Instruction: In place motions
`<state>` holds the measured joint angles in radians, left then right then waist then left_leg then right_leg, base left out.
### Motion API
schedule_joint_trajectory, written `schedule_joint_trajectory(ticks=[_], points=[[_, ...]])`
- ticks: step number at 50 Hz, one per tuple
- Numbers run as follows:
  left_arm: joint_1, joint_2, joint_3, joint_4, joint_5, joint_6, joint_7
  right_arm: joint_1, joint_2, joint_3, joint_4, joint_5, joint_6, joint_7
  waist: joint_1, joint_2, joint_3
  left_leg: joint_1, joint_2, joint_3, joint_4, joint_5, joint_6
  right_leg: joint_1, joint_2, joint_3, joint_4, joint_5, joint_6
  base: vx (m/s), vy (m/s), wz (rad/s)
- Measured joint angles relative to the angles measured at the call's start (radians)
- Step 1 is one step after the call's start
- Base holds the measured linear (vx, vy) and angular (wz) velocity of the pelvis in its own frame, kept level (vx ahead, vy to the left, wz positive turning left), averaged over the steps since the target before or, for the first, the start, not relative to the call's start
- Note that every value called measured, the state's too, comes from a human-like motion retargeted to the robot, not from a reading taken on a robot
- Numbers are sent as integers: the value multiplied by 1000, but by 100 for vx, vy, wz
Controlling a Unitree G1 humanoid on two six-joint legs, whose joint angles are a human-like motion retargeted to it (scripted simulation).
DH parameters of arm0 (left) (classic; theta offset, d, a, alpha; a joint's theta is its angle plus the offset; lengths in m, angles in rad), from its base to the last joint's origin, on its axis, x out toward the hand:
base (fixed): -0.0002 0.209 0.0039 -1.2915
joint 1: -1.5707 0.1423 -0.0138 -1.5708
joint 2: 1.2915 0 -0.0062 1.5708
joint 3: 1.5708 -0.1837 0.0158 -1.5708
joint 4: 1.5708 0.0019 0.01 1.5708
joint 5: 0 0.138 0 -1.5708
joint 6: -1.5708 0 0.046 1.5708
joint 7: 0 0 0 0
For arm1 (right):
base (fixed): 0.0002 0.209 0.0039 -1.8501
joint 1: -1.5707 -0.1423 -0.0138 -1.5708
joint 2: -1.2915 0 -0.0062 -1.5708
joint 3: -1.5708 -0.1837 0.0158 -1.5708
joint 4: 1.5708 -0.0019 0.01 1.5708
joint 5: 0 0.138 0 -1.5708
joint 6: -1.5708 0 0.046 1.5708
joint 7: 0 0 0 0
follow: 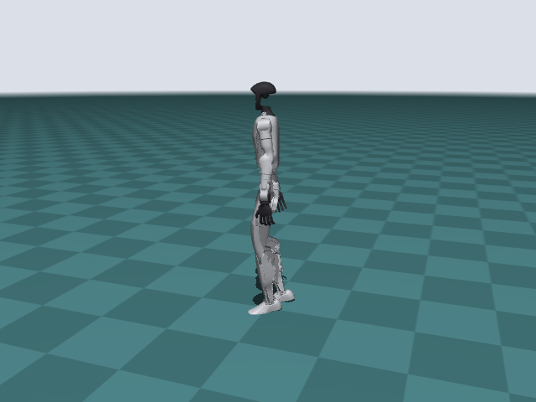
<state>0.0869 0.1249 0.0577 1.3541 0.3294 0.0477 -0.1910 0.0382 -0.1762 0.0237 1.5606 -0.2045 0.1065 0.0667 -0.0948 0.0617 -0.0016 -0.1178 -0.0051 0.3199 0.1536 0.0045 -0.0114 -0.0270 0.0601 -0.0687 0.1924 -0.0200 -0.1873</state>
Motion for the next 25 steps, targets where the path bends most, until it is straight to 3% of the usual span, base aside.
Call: schedule_joint_trajectory(ticks=[3,5,7,10,12,16,20,22,25], points=[[-4,7,-4,-11,0,-1,2,-5,2,4,-24,3,-6,2,-13,-7,13,-27,-18,-67,4,17,14,-13,37,251,6,15,47,-11,-4,176],[-6,10,-7,-22,-6,-1,6,-5,0,9,-45,-2,-11,8,-8,-16,21,-45,-33,-104,3,34,23,-6,42,310,-10,-4,74,-12,-5,168],[-18,14,-5,-27,-11,0,8,-11,-4,10,-68,-12,-11,17,37,-34,31,-64,-44,-98,2,55,33,3,-32,72,-58,-10,62,-19,-6,124],[-39,6,-17,-21,-22,4,23,-22,-22,-17,-90,-40,-10,15,113,-53,43,-104,-85,-122,2,67,79,5,-46,24,-88,-4,78,-24,-3,167],[-43,-13,-27,-3,-53,7,48,-14,-45,-32,-104,-63,-12,8,143,-62,41,-131,-100,-114,4,28,129,7,-102,-128,-102,-6,105,-16,4,221],[-35,-35,-16,49,-102,5,55,-3,-87,-33,-113,-111,-1,-13,133,-83,31,-110,-34,210,-14,-105,171,22,-148,-270,-130,-18,131,-11,6,267],[-30,-27,4,93,-93,15,63,-1,-107,-46,-91,-115,11,-57,48,-95,13,-56,25,537,-11,-200,142,58,-187,-478,-165,-35,159,-10,12,327],[-27,-17,9,109,-79,20,72,6,-108,-61,-71,-96,9,-55,44,-102,8,-19,43,660,-4,-195,130,77,-198,-543,-174,-46,170,0,9,269],[-15,-2,11,128,-71,24,79,27,-102,-91,-38,-77,13,-40,71,-106,-1,-2,46,647,5,-117,126,113,-192,-639,-191,-64,185,12,12,228]])
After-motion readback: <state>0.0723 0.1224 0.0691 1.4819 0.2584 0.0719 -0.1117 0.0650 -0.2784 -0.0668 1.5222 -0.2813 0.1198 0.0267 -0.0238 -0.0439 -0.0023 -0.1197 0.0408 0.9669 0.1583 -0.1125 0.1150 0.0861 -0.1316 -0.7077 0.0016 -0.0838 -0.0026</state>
